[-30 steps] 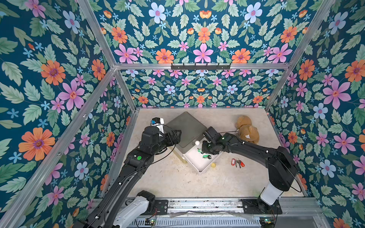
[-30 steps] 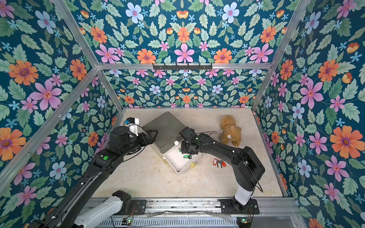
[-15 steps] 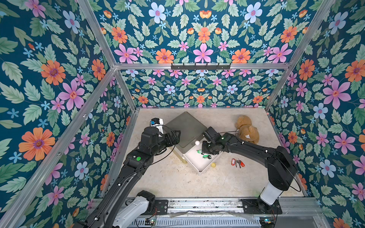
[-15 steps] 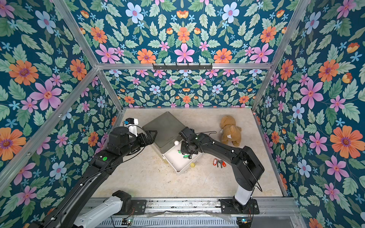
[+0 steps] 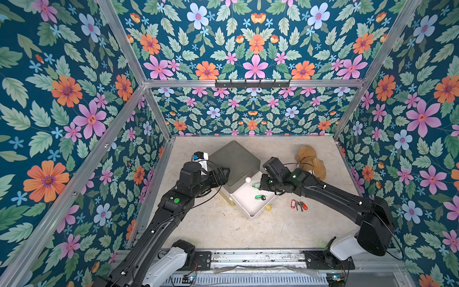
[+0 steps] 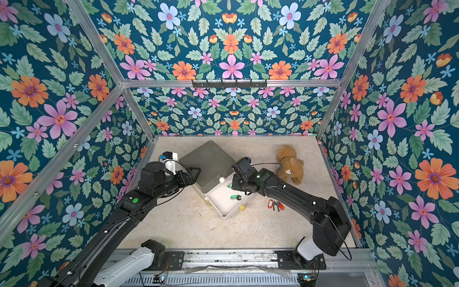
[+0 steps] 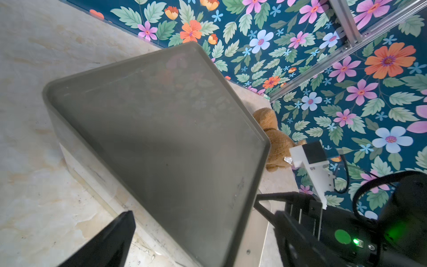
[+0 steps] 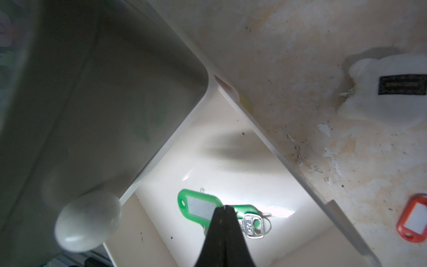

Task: Take the keys out of the drawer
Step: Adjust the storage box at the center of the board, then place the key at the center of the board.

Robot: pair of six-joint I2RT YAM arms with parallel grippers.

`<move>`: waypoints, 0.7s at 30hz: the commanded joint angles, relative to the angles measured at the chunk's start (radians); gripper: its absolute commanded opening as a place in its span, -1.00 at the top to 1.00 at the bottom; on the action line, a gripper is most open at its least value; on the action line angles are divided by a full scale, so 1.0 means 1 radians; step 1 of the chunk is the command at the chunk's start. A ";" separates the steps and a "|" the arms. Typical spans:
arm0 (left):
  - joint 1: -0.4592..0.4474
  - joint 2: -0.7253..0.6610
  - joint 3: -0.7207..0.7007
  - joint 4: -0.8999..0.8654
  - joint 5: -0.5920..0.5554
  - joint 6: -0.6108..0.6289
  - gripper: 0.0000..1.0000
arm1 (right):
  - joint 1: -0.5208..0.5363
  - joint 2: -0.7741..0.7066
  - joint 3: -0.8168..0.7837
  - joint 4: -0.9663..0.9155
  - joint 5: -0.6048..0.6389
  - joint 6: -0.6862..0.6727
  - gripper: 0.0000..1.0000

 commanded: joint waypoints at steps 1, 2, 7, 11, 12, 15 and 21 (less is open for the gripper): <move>-0.039 -0.004 -0.017 0.084 0.030 -0.034 -0.99 | 0.001 -0.055 -0.019 0.000 0.047 0.011 1.00; -0.067 0.001 -0.016 0.090 0.018 -0.035 -0.99 | 0.001 -0.072 -0.022 -0.008 0.054 0.012 1.00; -0.223 0.049 0.011 0.111 -0.087 -0.017 -0.99 | -0.006 -0.168 -0.054 -0.060 0.107 0.012 1.00; -0.297 0.084 0.014 0.160 -0.127 -0.019 -0.99 | -0.070 -0.286 -0.126 -0.092 0.097 0.016 1.00; -0.308 0.087 0.017 0.160 -0.135 -0.015 -0.99 | -0.093 -0.316 -0.148 -0.097 0.084 0.017 1.00; -0.331 0.066 0.006 0.154 -0.188 -0.016 -0.99 | -0.155 -0.416 -0.209 -0.130 0.069 0.012 1.00; -0.331 -0.024 -0.042 0.101 -0.305 -0.041 -0.99 | -0.193 -0.510 -0.304 -0.169 0.045 0.012 1.00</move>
